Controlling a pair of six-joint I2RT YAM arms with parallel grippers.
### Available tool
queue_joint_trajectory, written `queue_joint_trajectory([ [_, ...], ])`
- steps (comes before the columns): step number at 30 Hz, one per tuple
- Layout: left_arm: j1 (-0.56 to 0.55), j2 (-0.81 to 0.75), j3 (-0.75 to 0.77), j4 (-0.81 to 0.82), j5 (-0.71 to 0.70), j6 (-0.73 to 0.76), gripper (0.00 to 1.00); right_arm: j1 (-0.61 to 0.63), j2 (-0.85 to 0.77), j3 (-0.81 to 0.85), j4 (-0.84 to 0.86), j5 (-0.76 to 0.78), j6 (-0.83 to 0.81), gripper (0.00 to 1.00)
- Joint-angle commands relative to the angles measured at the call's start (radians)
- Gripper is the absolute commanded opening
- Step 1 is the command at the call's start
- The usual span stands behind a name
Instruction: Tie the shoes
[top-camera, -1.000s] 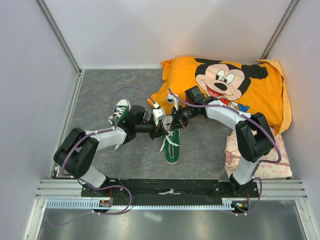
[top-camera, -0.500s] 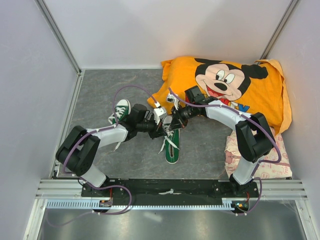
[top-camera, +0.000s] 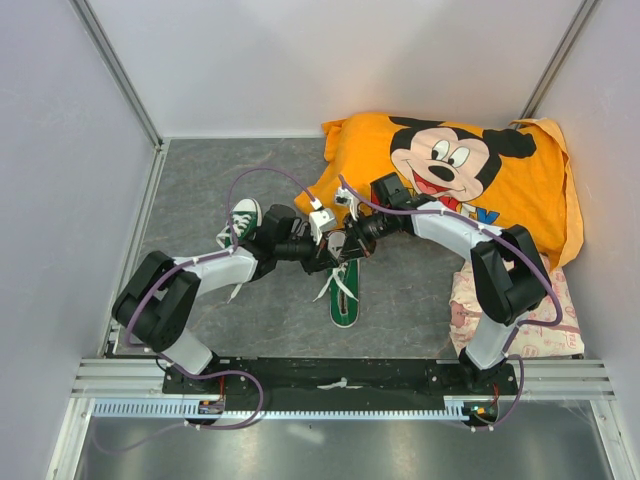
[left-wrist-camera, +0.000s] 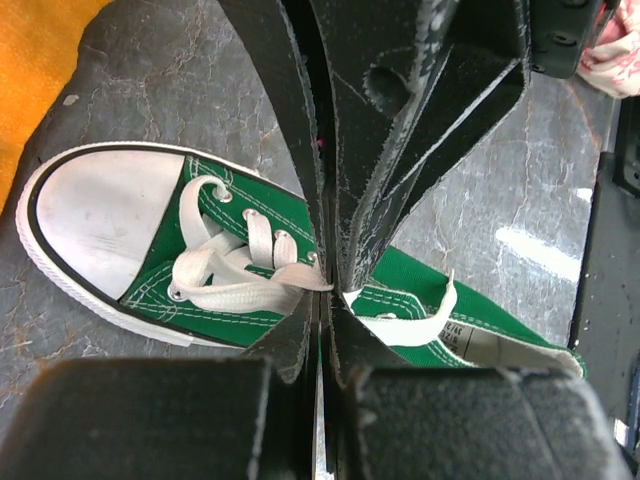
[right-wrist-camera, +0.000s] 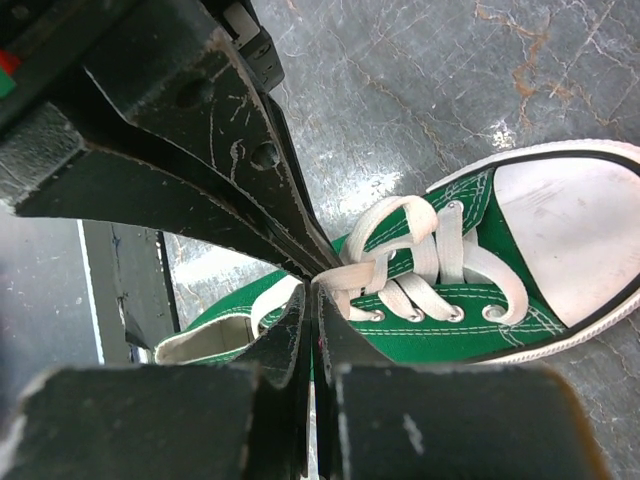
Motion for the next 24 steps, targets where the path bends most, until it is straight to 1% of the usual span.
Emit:
queue_joint_trajectory([
  [1,-0.01,0.017,0.017,0.116,0.049,-0.081,0.01,-0.003,-0.035,-0.005,0.03,-0.035,0.014,0.03],
  [4,-0.01,0.032,-0.001,0.152,0.055,-0.093,0.02,-0.014,-0.035,-0.003,0.028,-0.05,0.035,0.06],
  [7,-0.01,0.042,-0.031,0.225,0.054,-0.107,0.02,-0.034,-0.035,-0.003,0.022,-0.067,0.057,0.16],
  [8,-0.01,0.043,-0.041,0.256,0.054,-0.113,0.02,-0.045,-0.035,-0.003,0.016,-0.07,0.061,0.23],
  [11,-0.009,0.054,-0.052,0.302,0.063,-0.128,0.02,-0.078,-0.049,-0.005,0.014,-0.1,0.097,0.35],
  [12,-0.009,0.055,-0.063,0.311,0.067,-0.13,0.02,-0.088,-0.052,-0.003,0.014,-0.106,0.107,0.37],
  [16,-0.009,0.061,-0.066,0.322,0.08,-0.13,0.02,-0.126,-0.063,-0.012,0.016,-0.11,0.159,0.39],
  [20,-0.009,0.063,-0.069,0.325,0.083,-0.124,0.02,-0.144,-0.061,-0.047,0.014,-0.1,0.164,0.33],
  [24,-0.009,0.061,-0.071,0.324,0.086,-0.119,0.02,-0.143,-0.052,-0.057,0.016,-0.107,0.155,0.31],
])
